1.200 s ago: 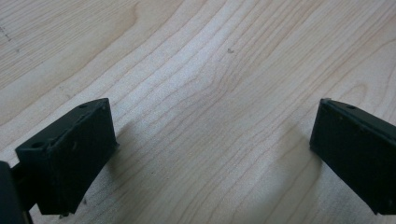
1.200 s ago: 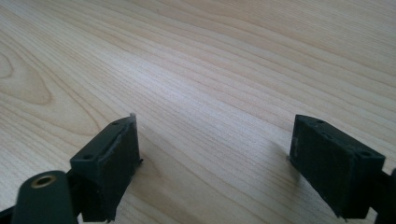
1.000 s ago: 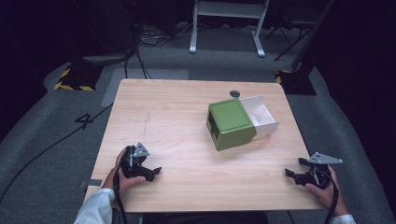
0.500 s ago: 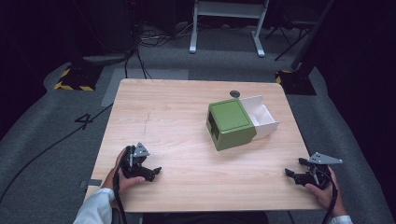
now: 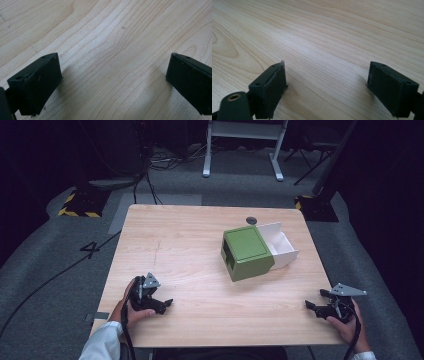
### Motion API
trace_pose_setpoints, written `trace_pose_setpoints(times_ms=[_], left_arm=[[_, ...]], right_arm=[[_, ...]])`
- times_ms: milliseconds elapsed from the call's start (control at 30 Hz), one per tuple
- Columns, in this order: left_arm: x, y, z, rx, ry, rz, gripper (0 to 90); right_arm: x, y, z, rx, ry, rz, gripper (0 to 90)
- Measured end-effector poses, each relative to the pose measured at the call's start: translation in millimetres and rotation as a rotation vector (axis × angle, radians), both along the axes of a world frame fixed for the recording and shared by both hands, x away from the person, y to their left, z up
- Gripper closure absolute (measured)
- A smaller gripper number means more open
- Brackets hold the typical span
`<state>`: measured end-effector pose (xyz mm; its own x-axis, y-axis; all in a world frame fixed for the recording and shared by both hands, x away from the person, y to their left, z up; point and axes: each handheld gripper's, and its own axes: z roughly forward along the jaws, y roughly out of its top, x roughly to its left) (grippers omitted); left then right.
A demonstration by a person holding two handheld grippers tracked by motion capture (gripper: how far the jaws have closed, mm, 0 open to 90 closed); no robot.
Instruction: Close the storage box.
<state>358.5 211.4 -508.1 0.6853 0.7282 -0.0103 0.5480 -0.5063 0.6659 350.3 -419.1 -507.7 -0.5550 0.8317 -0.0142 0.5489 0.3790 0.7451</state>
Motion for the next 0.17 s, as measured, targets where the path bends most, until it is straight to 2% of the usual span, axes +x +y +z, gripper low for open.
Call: trace_pose_setpoints(times_ms=[167], left_arm=[[0.0,-0.2,0.0,-0.001,0.001,0.003,0.2]], right_arm=[[0.1,-0.1,0.0,0.001,0.0,-0.001,15.5]])
